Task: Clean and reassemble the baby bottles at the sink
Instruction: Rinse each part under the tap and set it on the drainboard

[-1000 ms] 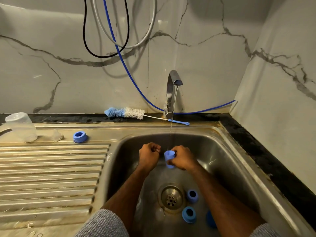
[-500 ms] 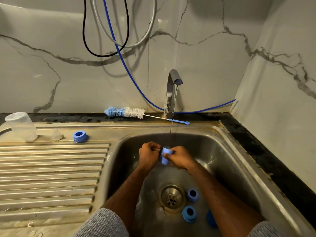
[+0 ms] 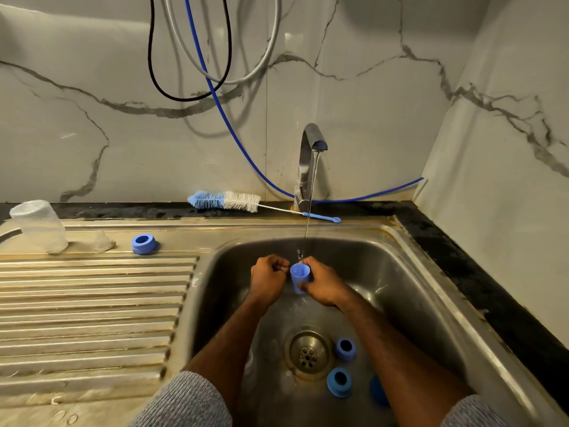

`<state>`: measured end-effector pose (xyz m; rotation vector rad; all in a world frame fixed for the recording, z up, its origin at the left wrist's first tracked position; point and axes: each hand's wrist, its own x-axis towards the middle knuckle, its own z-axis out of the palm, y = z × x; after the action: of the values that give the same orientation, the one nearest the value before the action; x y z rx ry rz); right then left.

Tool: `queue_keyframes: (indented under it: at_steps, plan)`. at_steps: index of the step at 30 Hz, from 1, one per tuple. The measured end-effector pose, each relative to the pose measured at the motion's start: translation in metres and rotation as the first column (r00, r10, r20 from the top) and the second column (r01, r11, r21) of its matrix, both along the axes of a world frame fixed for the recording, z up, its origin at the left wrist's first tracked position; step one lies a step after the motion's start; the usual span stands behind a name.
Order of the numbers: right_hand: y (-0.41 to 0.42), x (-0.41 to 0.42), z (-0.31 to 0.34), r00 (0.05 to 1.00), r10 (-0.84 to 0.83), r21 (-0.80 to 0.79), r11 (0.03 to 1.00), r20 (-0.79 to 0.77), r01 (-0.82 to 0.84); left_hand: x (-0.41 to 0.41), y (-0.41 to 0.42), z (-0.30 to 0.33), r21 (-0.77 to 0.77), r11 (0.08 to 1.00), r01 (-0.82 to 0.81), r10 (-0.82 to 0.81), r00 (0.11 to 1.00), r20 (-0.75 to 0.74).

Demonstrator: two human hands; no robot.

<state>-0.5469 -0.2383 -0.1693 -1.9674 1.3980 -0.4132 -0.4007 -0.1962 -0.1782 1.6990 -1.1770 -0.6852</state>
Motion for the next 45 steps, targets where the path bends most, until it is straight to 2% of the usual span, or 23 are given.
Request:
queue_keyframes:
  at_steps: [10,13,17,21,24,28,32,37,41,45]
  plan:
    - [0.002,-0.001,0.001,0.996,-0.018,-0.204,0.978,0.091,0.037,-0.001,0.019,0.006,-0.015,1.0,0.025,-0.022,0.988,0.152]
    - [0.006,-0.001,0.004,0.996,-0.031,-0.178,0.983,0.078,0.044,0.002,0.028,0.015,-0.026,0.999,0.033,-0.027,0.98,0.195]
    - [0.013,0.003,0.007,1.0,-0.006,-0.309,0.951,-0.019,0.0,0.014,0.041,0.034,-0.062,0.995,0.075,-0.052,0.945,0.322]
    - [0.025,0.013,0.006,0.985,0.066,-0.252,0.962,-0.157,-0.104,0.042,0.06,0.057,-0.155,0.985,0.075,-0.012,0.928,0.372]
    - [0.032,0.021,0.013,0.996,0.041,-0.286,0.956,-0.085,-0.063,0.071,0.076,0.07,-0.129,0.988,0.088,-0.028,0.913,0.407]
    - [0.047,0.037,0.016,0.989,0.085,-0.27,0.956,-0.12,-0.115,0.11,0.093,0.08,-0.087,0.993,0.08,-0.034,0.898,0.438]
    - [0.053,0.076,0.043,0.982,0.138,-0.374,0.924,0.126,-0.082,0.144,0.107,0.084,-0.093,0.995,-0.017,0.054,0.907,0.418]
    - [0.048,0.147,0.083,0.953,0.195,-0.429,0.9,0.233,-0.08,0.182,0.121,0.086,-0.14,0.972,-0.191,0.229,0.907,0.354]
    - [0.043,0.196,0.092,0.96,0.185,-0.391,0.916,0.21,-0.091,0.197,0.13,0.082,-0.114,0.963,-0.244,0.267,0.915,0.302]
    - [0.041,0.222,0.089,0.979,0.181,-0.377,0.916,0.089,-0.135,0.205,0.133,0.083,-0.101,0.959,-0.264,0.282,0.92,0.274]
